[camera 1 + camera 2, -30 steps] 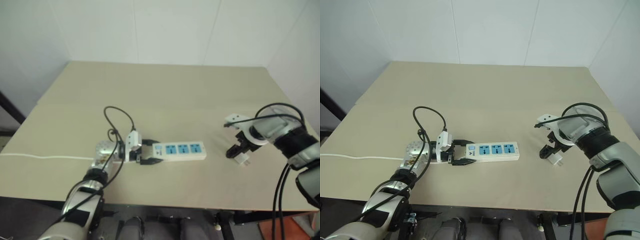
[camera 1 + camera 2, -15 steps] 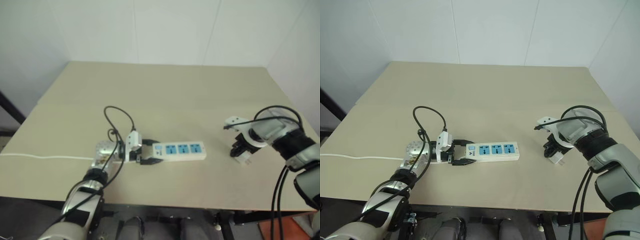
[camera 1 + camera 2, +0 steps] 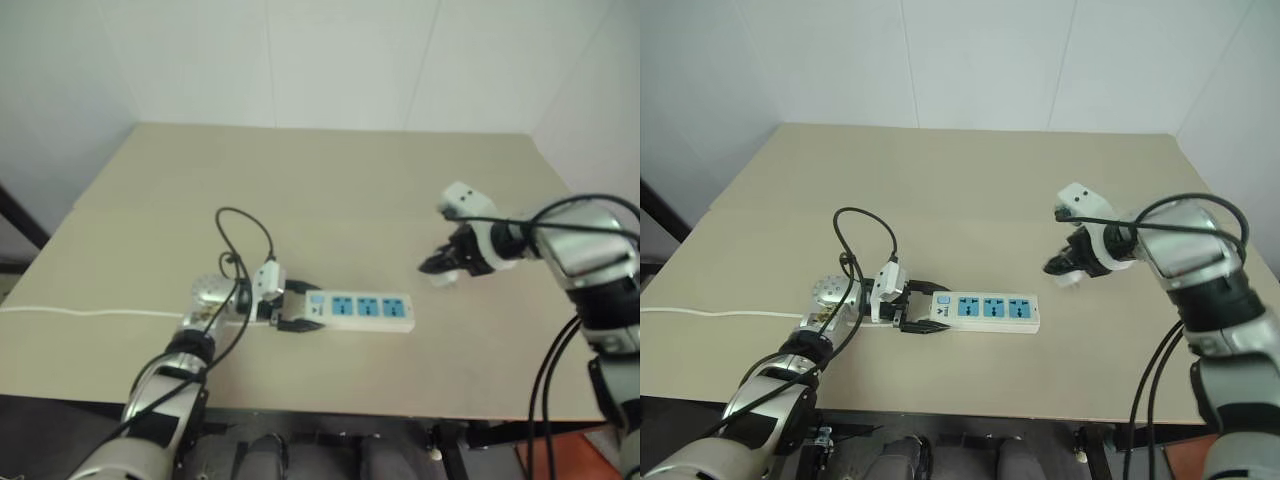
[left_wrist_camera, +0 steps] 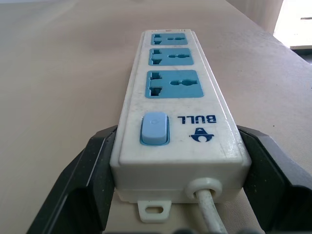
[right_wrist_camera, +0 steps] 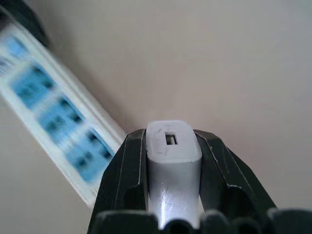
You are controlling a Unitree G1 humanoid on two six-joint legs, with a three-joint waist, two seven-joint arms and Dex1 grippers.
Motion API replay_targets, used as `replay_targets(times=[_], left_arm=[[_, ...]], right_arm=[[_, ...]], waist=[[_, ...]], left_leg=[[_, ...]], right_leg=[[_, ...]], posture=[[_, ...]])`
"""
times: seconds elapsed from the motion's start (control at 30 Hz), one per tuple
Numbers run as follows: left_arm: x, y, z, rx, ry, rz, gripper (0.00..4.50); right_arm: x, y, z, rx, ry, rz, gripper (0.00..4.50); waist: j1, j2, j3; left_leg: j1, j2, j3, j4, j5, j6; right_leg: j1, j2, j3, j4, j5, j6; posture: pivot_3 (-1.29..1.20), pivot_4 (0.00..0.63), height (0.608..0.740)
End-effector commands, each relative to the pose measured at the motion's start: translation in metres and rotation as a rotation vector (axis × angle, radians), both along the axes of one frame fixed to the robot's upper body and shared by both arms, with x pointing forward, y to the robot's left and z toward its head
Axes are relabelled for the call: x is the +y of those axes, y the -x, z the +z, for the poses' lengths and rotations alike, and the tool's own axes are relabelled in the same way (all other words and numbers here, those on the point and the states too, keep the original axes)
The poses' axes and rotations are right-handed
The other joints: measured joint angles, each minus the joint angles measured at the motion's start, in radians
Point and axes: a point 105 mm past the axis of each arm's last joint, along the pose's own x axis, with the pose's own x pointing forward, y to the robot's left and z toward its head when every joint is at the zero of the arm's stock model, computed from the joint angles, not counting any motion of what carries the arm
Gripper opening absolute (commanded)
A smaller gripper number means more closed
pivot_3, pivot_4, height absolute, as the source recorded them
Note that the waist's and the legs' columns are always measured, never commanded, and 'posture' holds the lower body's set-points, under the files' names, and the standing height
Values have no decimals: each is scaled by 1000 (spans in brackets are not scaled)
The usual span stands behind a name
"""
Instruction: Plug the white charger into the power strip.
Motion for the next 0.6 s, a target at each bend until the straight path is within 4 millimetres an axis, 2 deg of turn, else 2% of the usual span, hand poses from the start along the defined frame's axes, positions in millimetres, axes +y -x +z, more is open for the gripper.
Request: replay_targets(times=[0.03, 0.13, 0.27, 0.43, 0.6], left_arm=[[0, 2, -2, -8, -38, -31, 3264], [2, 3, -1, -1, -29, -29, 3264], [4, 3, 0, -6, -33, -30, 3264], [5, 4, -1, -3, -35, -25, 3264], [8, 5, -3, 25, -26, -14, 3264]], right_arm=[[20, 9, 24, -217, -196, 122, 1116], [39, 16, 19, -298, -369, 216, 1116], [58, 23, 6, -297, -529, 318, 1116], [73, 22, -8, -287, -658, 370, 1116], [82, 19, -24, -276, -678, 402, 1116]], waist=[[0, 0, 0], [-1, -1, 0], [-5, -1, 0], [-8, -1, 0], [-12, 0, 0]], left_leg=[[0, 0, 0, 0, 0, 0], [2, 0, 0, 0, 0, 0], [3, 0, 0, 0, 0, 0], [5, 0, 0, 0, 0, 0], [6, 0, 0, 0, 0, 0]], right_leg=[[0, 0, 0, 0, 0, 0], [1, 0, 0, 1, 0, 0], [2, 0, 1, 2, 0, 0], [3, 0, 1, 2, 0, 0], [3, 0, 1, 3, 0, 0]], posture=[[0, 150, 740], [0, 150, 740], [0, 150, 740], [0, 150, 740], [0, 150, 740]])
